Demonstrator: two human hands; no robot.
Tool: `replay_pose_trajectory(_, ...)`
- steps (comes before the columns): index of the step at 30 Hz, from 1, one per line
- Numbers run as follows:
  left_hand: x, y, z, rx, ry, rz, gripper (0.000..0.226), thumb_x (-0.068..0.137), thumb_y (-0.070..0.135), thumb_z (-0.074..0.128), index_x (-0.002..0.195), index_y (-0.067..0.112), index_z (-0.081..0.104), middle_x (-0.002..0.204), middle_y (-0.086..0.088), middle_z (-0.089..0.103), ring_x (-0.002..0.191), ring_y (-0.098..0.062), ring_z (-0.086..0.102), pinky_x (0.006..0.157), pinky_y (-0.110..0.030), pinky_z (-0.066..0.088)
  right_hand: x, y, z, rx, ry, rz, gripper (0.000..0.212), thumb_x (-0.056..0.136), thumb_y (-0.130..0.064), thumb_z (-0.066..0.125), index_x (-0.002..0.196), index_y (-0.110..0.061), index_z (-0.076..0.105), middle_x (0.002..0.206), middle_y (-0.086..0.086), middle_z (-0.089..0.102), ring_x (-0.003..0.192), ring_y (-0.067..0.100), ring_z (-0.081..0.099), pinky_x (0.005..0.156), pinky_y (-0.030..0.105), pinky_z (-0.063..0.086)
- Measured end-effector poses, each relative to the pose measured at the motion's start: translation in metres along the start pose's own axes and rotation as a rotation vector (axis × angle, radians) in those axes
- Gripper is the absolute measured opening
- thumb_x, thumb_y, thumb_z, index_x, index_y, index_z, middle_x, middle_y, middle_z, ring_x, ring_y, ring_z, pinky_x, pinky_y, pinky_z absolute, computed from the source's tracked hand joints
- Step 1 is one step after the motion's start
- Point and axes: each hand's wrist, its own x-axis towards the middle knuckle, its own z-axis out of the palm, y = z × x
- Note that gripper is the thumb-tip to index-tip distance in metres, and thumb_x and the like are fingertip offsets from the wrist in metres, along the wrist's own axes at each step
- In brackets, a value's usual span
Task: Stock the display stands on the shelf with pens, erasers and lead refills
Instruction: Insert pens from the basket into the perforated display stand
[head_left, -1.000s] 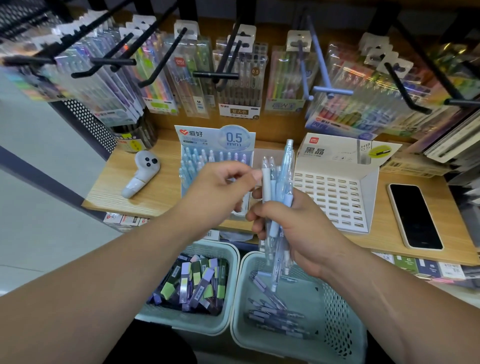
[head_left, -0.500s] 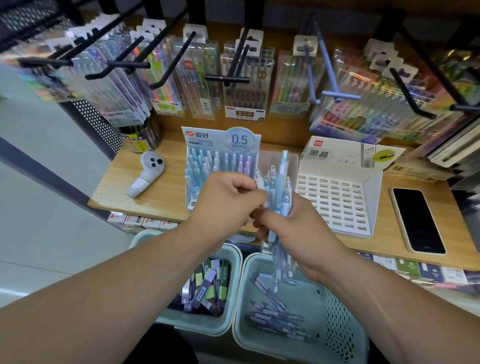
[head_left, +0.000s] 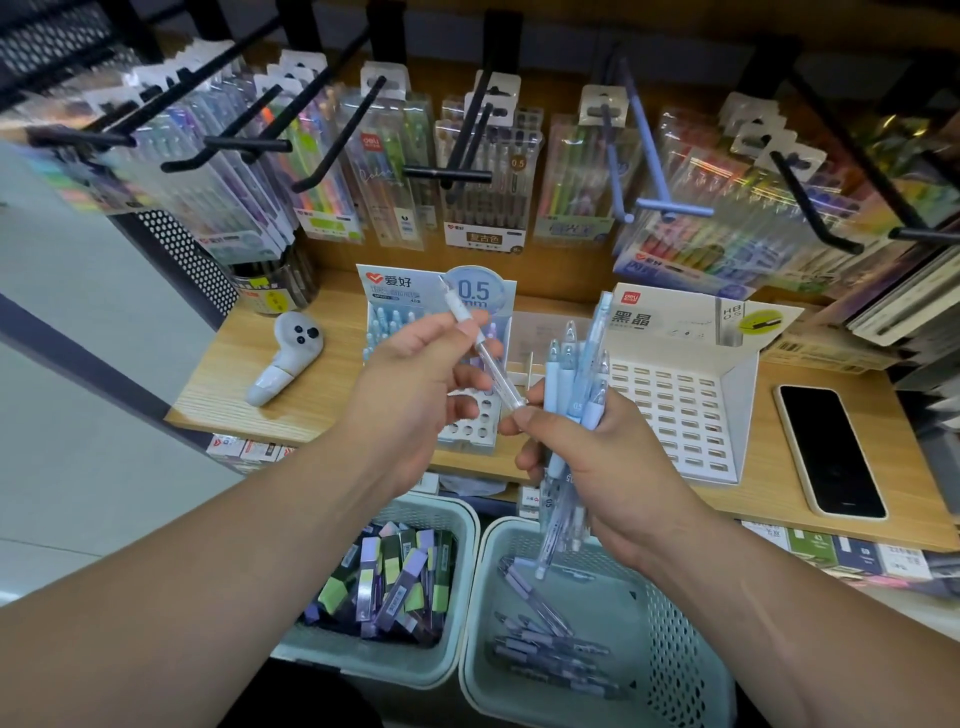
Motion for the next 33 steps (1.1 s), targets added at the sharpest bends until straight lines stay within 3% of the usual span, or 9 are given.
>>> replay_pose_trajectory(4, -0.006, -0.011, -0.001, 0.26, -0.125, -0.019, 0.016, 0.093, 0.027, 0.066, 0.1, 0.016, 0.077, 0.087, -0.006, 0.064, 0.073, -0.015, 0.053, 0.058, -0.029, 0.042, 0.002, -0.002, 0.001, 0.011, 0.038, -0.028, 0.013, 0.091, -0.003, 0.068, 0.089, -0.014, 0.063, 0.08, 0.013, 0.073, 0.06, 0.02, 0.058, 0.057, 0.03, 0.049)
replay_pose_trajectory(10, -0.01, -0.009, -0.005, 0.278, -0.277, 0.006, 0.02, 0.099, 0.016, 0.058, 0.107, 0.02, 0.076, 0.099, 0.009, 0.074, 0.08, -0.008, 0.059, 0.068, -0.032, 0.041, 0.001, -0.002, 0.001, 0.032, 0.028, 0.012, 0.008, 0.091, -0.007, 0.071, 0.091, -0.013, 0.065, 0.084, 0.014, 0.073, 0.06, 0.019, 0.06, 0.056, 0.029, 0.05)
replay_pose_trajectory(15, -0.011, -0.003, -0.015, 0.377, -0.188, 0.094, 0.026, 0.103, 0.025, 0.05, 0.099, 0.023, 0.076, 0.1, -0.004, 0.073, 0.095, -0.024, 0.063, 0.087, -0.047, 0.049, 0.003, -0.003, 0.002, 0.051, 0.066, 0.041, 0.006, 0.093, -0.009, 0.069, 0.094, -0.012, 0.063, 0.081, 0.009, 0.073, 0.06, 0.017, 0.061, 0.055, 0.029, 0.05)
replay_pose_trajectory(16, -0.009, 0.0, -0.018, 0.383, -0.159, 0.094, 0.027, 0.105, 0.025, 0.046, 0.101, 0.019, 0.072, 0.1, -0.007, 0.074, 0.095, -0.026, 0.066, 0.087, -0.049, 0.052, 0.003, -0.003, 0.003, 0.047, 0.075, 0.039, 0.006, 0.094, -0.009, 0.068, 0.096, -0.011, 0.062, 0.085, 0.011, 0.076, 0.059, 0.017, 0.06, 0.055, 0.029, 0.049)
replay_pose_trajectory(18, -0.007, 0.006, -0.026, 0.405, -0.149, 0.045, 0.027, 0.108, 0.026, 0.039, 0.103, 0.017, 0.064, 0.087, -0.011, 0.073, 0.079, -0.031, 0.07, 0.07, -0.047, 0.054, 0.003, -0.004, 0.002, 0.049, 0.091, 0.036, 0.007, 0.094, -0.008, 0.066, 0.098, -0.011, 0.061, 0.09, 0.014, 0.076, 0.059, 0.016, 0.06, 0.054, 0.029, 0.049)
replay_pose_trajectory(21, -0.001, 0.004, -0.045, 0.545, -0.172, -0.018, 0.028, 0.108, 0.033, 0.039, 0.106, 0.026, 0.066, 0.062, -0.001, 0.051, 0.051, -0.022, 0.049, 0.049, -0.03, 0.037, 0.002, -0.004, 0.001, 0.048, 0.092, 0.041, 0.009, 0.094, -0.007, 0.066, 0.1, -0.011, 0.06, 0.089, 0.015, 0.076, 0.058, 0.017, 0.059, 0.054, 0.028, 0.048)
replay_pose_trajectory(24, 0.002, -0.001, -0.067, 0.625, -0.114, -0.064, 0.03, 0.106, 0.04, 0.041, 0.109, 0.038, 0.071, 0.062, 0.008, 0.035, 0.054, -0.011, 0.03, 0.05, -0.029, 0.026, -0.001, -0.002, 0.0, 0.015, 0.08, 0.045, 0.008, 0.094, -0.005, 0.066, 0.096, -0.012, 0.061, 0.089, 0.015, 0.076, 0.058, 0.018, 0.06, 0.056, 0.03, 0.048)
replay_pose_trajectory(27, 0.002, -0.001, -0.084, 0.6, -0.054, -0.112, 0.032, 0.105, 0.038, 0.043, 0.11, 0.032, 0.075, 0.064, 0.007, 0.029, 0.055, -0.011, 0.024, 0.052, -0.03, 0.022, -0.003, -0.002, -0.001, -0.012, 0.078, 0.043, 0.008, 0.094, -0.005, 0.066, 0.094, -0.013, 0.062, 0.088, 0.016, 0.075, 0.059, 0.017, 0.061, 0.057, 0.03, 0.049)
replay_pose_trajectory(33, 0.009, 0.0, -0.102, 0.711, 0.076, -0.114, 0.027, 0.101, 0.031, 0.05, 0.105, 0.019, 0.074, 0.07, -0.005, 0.038, 0.057, -0.017, 0.033, 0.054, -0.028, 0.03, -0.004, -0.002, 0.003, -0.033, 0.062, 0.041, 0.009, 0.093, -0.006, 0.067, 0.093, -0.014, 0.064, 0.084, 0.013, 0.075, 0.063, 0.018, 0.062, 0.06, 0.031, 0.05)
